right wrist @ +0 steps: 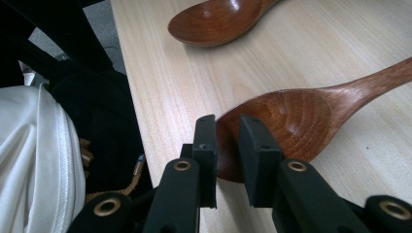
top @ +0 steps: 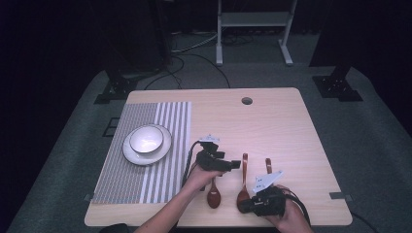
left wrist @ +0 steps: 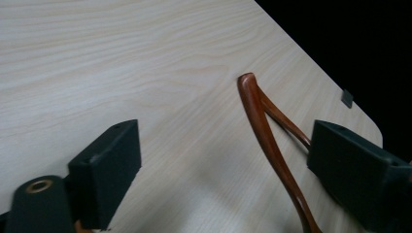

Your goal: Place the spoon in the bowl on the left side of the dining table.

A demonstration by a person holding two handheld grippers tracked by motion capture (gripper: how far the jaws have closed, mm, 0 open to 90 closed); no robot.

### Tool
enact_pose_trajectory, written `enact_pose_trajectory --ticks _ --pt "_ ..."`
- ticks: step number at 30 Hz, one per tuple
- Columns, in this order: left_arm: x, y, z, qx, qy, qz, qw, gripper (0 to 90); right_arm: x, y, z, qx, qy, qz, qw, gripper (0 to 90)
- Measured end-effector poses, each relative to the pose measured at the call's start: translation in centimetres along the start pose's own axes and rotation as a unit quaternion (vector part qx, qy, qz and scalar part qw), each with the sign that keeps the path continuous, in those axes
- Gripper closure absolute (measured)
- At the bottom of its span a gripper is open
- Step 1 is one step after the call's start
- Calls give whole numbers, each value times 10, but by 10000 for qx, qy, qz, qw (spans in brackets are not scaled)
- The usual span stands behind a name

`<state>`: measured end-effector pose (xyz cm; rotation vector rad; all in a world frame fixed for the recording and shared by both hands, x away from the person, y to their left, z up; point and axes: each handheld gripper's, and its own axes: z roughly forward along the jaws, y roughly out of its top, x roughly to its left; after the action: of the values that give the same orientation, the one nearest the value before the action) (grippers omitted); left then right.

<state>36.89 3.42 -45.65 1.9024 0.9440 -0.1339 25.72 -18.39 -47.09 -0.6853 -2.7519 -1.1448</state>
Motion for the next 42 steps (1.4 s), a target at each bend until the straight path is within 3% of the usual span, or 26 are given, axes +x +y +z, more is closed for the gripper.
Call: enact_pose_trajectory --ticks 9,13,14,15,20,22,26,34,39,42 --pt "-3 4 18 182 -124 -16 9998 190 -1 -1 0 -28 38 15 10000 769" --pt "-5 5 25 193 -220 97 9995 335 -2 -1 0 -28 52 16 10000 774" --pt "-5 6 27 198 -223 131 9995 335 -2 -1 0 -27 51 11 10000 774" --pt "-4 6 28 196 -265 110 9994 397 -1 -1 0 -30 50 8 10000 774" --pt "-1 5 33 242 -450 -8 9987 494 -3 -1 0 -53 95 21 9999 774" --pt "-1 5 34 217 -403 0 9990 543 -3 -1 0 -54 86 13 9999 774" --pt "0 4 37 171 -516 -105 9985 679 -2 -2 0 -69 80 11 9999 774" --pt "-3 4 36 52 -691 -209 9974 717 -2 -2 0 -77 87 -14 9999 755" --pt "-2 5 35 -129 -780 -415 9960 764 -1 -2 -1 -107 90 -8 9999 686" --pt "-1 6 31 -307 -973 -578 9931 795 -2 -2 -2 -156 77 36 9998 594"
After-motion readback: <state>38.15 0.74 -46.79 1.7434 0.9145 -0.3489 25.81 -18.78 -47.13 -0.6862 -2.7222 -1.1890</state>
